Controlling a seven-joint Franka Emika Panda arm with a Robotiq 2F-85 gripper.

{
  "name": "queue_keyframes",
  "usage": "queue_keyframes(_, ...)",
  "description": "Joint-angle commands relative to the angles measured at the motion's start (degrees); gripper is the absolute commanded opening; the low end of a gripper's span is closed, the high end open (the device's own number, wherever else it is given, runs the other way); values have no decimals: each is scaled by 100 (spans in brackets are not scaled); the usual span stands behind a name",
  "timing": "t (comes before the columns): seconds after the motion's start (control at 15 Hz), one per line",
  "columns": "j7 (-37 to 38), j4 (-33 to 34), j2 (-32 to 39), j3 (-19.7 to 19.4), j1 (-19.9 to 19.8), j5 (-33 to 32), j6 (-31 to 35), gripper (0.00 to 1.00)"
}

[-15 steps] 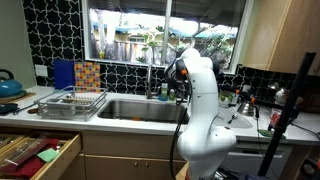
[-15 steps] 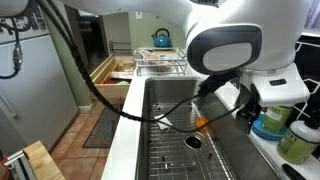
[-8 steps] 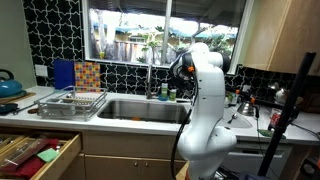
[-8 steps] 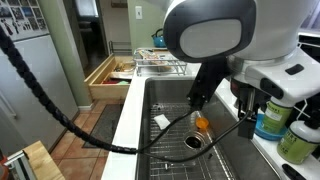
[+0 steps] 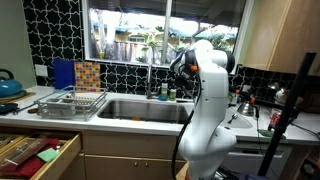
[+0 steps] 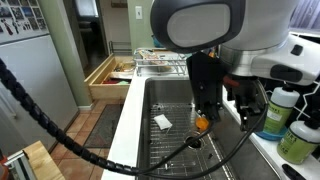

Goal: Pick up the green bottle next to the blue bowl and put it in the blue bowl and then move the blue bowl to the left of the green bottle near the window sill

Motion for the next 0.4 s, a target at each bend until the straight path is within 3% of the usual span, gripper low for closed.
queue_keyframes(0.0, -70, 42, 18, -63, 54, 16, -30, 100)
queue_keyframes(0.33, -53, 65, 20, -61, 58, 16, -31, 100)
